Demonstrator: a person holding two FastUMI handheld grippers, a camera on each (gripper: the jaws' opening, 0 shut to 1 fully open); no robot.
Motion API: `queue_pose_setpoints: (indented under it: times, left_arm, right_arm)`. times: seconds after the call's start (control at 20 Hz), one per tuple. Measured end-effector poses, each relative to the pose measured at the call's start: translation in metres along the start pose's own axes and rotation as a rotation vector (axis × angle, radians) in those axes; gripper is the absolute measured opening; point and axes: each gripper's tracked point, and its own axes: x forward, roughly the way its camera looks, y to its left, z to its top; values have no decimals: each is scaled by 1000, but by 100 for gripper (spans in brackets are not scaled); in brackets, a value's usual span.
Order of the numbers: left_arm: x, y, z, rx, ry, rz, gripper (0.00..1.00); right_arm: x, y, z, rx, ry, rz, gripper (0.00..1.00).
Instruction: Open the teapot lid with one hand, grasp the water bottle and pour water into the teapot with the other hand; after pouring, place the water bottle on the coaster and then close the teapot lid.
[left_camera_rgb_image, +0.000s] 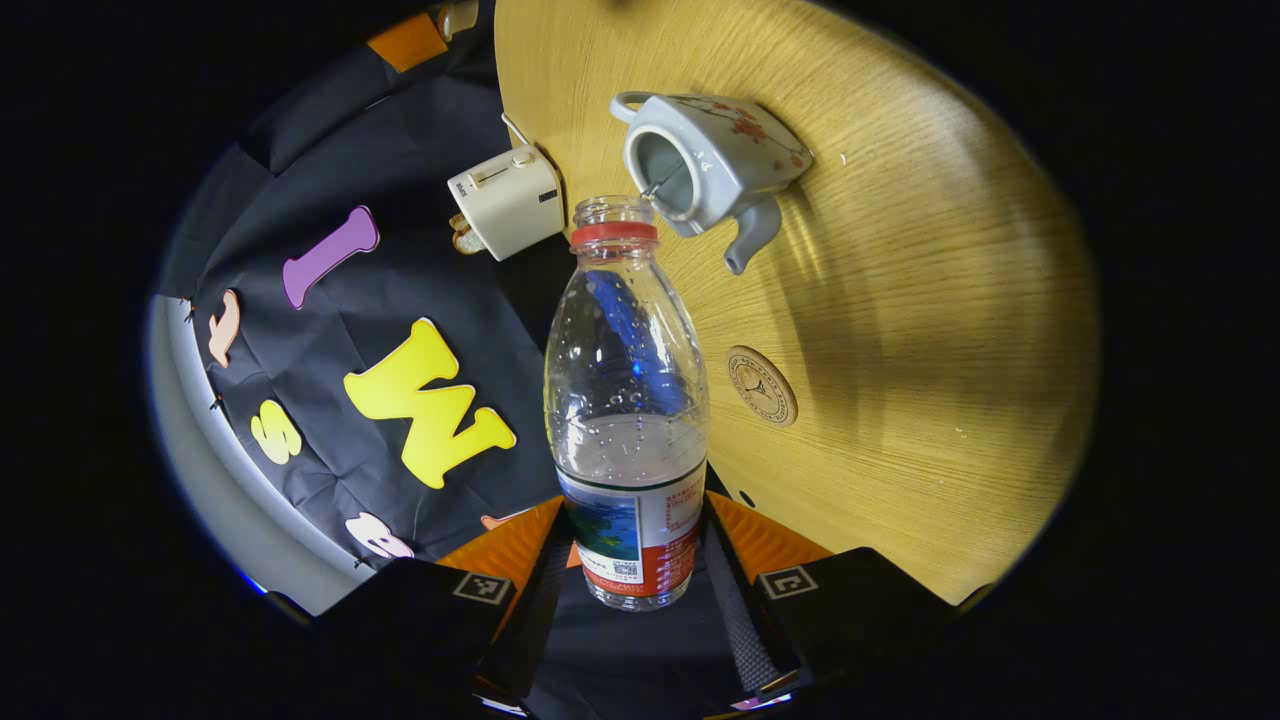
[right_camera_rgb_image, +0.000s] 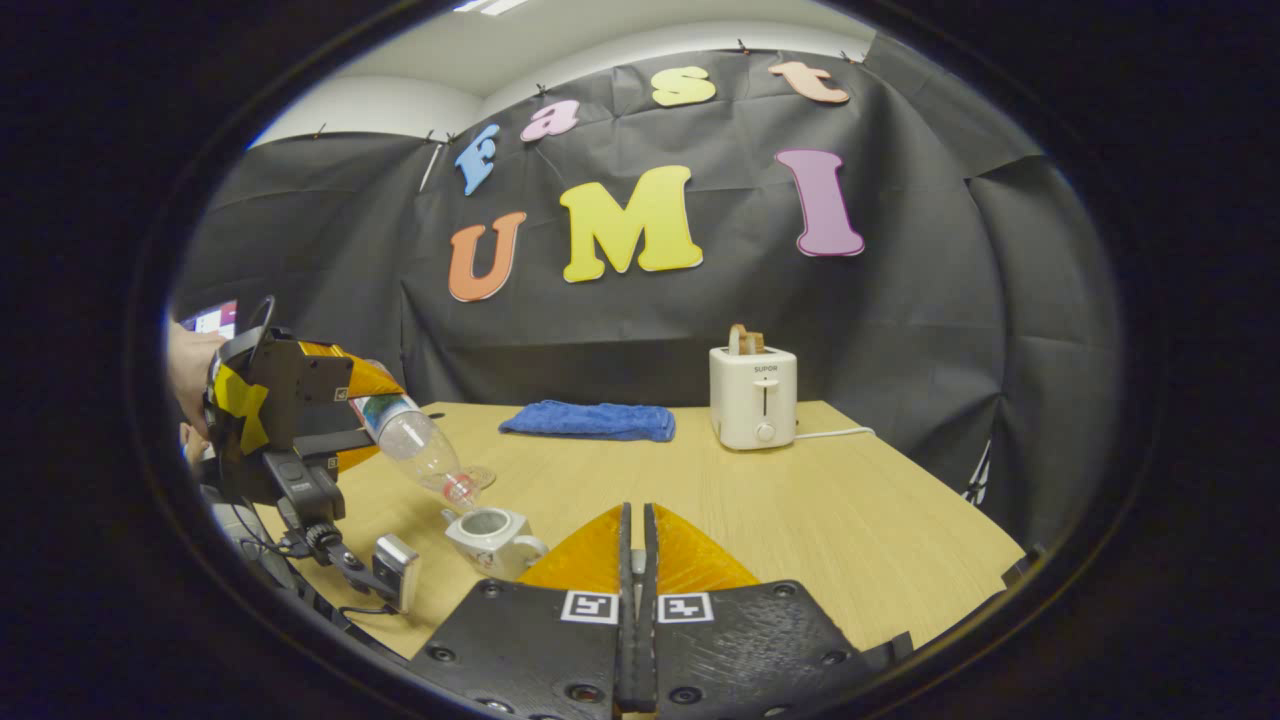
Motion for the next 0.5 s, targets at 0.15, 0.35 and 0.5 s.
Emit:
queue_pose_setpoints:
  times: [0.15,0.35,0.5]
  left_arm:
    - [1,6,-2,25,4,11,75]
    - [-2,12,-1,53,5,21,75]
    - [1,19,1,70,-1,29,75]
  right_arm:
    - [2,2,0,4,2,4,0]
    - [1,2,-1,11,-1,11,0]
    - [2,1,-4,18,9,10,0]
